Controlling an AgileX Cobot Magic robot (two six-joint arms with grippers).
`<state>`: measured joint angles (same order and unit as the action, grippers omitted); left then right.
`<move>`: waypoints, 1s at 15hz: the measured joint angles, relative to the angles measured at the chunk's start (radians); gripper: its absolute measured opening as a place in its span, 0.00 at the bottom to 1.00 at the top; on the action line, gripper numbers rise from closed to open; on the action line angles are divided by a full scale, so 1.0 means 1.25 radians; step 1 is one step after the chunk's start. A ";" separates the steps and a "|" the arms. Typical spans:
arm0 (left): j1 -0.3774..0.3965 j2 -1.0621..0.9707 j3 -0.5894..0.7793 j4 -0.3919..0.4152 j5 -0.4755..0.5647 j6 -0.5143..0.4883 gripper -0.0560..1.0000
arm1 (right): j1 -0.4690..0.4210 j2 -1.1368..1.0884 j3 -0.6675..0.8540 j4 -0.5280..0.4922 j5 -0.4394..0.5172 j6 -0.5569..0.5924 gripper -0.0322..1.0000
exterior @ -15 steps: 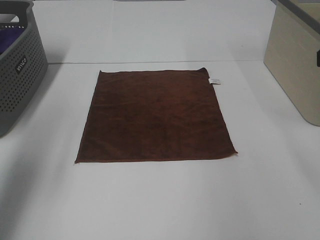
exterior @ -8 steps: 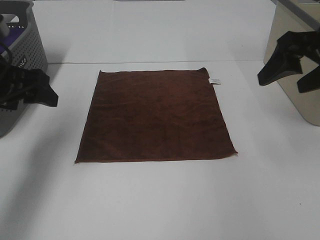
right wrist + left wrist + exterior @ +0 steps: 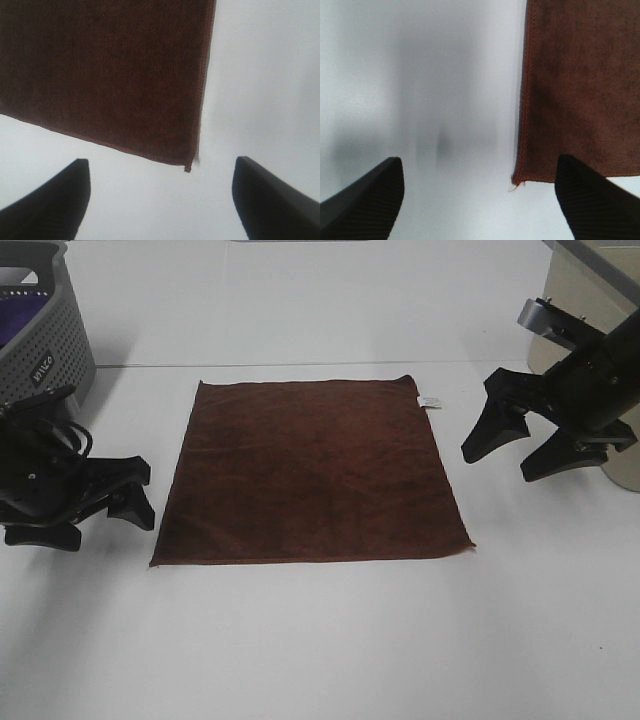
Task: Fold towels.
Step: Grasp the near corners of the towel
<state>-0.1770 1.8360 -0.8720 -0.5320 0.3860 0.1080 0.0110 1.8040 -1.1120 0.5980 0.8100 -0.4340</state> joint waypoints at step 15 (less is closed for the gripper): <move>0.105 0.183 -0.049 -0.703 0.245 0.644 0.77 | -0.110 0.201 -0.016 0.178 0.096 -0.194 0.73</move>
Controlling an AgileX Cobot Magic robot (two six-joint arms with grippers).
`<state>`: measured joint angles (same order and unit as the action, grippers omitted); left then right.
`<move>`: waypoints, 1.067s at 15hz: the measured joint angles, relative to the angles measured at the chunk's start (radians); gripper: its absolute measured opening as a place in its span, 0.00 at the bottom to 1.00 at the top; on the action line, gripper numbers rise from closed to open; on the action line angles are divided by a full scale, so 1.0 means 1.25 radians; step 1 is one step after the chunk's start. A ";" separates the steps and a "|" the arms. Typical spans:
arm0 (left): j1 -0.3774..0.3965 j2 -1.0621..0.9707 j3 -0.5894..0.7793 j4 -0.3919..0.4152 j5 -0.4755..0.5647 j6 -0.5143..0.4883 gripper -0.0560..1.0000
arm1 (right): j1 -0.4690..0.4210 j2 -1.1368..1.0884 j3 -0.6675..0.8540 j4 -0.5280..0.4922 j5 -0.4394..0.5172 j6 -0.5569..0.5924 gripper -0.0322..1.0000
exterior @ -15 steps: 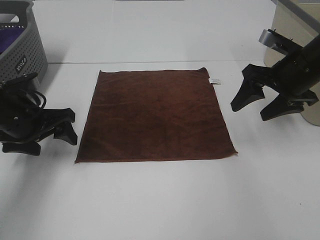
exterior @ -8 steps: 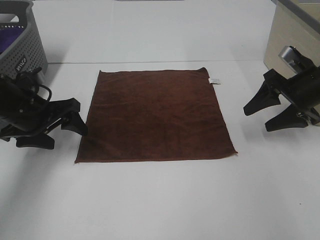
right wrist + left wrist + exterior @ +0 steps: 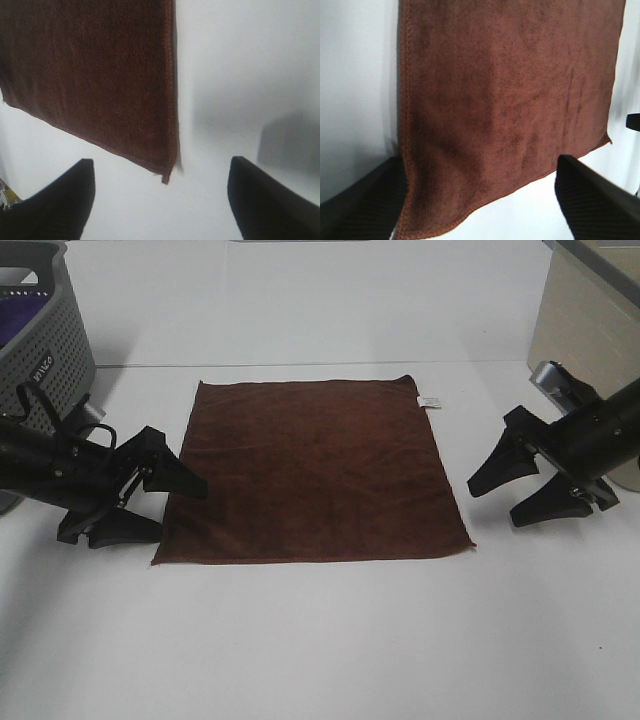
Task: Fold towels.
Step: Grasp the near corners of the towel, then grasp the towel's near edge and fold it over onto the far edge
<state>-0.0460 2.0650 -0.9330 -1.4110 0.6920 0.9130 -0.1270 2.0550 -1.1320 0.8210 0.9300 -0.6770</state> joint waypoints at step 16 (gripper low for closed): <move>-0.062 0.008 -0.006 0.170 -0.021 -0.077 0.07 | 0.153 0.038 0.010 -0.014 -0.065 0.067 0.05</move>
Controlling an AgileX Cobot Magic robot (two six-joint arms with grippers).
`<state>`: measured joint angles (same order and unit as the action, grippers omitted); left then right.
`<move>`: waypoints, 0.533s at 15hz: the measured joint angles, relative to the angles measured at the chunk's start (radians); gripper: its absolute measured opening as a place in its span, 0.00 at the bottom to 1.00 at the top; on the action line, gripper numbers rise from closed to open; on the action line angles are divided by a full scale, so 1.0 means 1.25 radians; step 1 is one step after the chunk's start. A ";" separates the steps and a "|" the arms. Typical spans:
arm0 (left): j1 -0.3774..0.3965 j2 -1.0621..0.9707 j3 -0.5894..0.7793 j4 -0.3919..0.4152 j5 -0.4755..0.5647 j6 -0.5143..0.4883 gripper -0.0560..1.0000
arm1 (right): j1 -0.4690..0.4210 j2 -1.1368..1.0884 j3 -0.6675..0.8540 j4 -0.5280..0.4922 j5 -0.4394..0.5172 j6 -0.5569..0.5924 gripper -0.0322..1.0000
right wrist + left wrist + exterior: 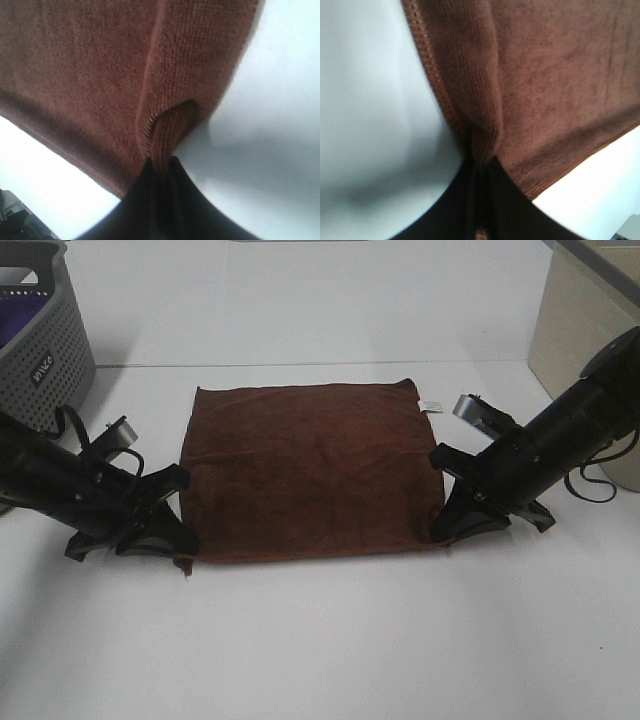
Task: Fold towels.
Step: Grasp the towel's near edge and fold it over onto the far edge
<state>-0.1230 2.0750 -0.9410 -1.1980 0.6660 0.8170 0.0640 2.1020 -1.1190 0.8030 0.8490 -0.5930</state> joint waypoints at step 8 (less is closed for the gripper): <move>-0.003 -0.154 0.137 0.209 0.082 -0.229 0.07 | 0.005 -0.170 0.231 -0.036 0.019 0.135 0.05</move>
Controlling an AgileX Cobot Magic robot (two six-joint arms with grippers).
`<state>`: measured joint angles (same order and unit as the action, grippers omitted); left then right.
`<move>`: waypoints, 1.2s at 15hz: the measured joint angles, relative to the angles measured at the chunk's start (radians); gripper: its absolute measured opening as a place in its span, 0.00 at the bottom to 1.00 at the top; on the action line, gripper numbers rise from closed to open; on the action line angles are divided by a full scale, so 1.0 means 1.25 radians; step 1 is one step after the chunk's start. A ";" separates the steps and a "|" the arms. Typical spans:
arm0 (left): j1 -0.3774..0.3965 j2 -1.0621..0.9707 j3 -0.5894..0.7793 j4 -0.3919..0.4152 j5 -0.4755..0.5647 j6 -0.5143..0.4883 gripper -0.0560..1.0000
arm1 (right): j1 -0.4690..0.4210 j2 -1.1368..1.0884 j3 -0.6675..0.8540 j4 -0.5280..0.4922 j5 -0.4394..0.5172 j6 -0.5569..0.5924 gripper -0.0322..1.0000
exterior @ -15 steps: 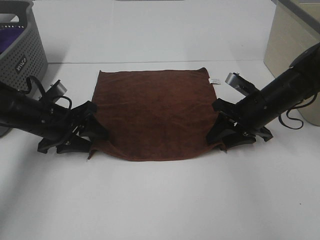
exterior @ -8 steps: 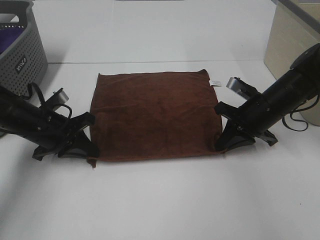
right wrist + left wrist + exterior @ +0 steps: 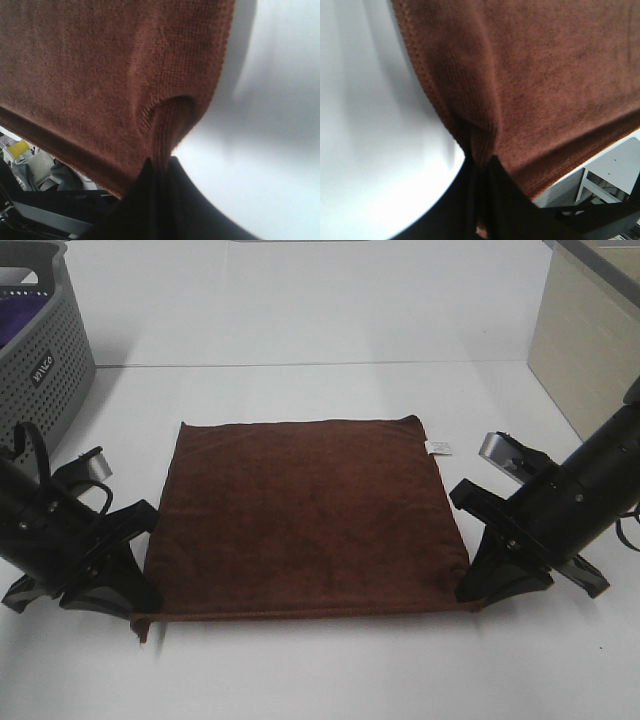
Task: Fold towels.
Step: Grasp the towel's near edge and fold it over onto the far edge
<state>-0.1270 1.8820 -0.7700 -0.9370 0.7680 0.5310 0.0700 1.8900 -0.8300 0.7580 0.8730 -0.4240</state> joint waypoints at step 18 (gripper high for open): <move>-0.009 -0.031 -0.277 0.078 -0.214 -0.085 0.07 | 0.010 0.143 -0.521 -0.059 0.051 0.046 0.05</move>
<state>-0.1380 1.8430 -1.1160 -0.8390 0.5010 0.4250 0.0820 2.0690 -1.4810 0.6840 0.9370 -0.3670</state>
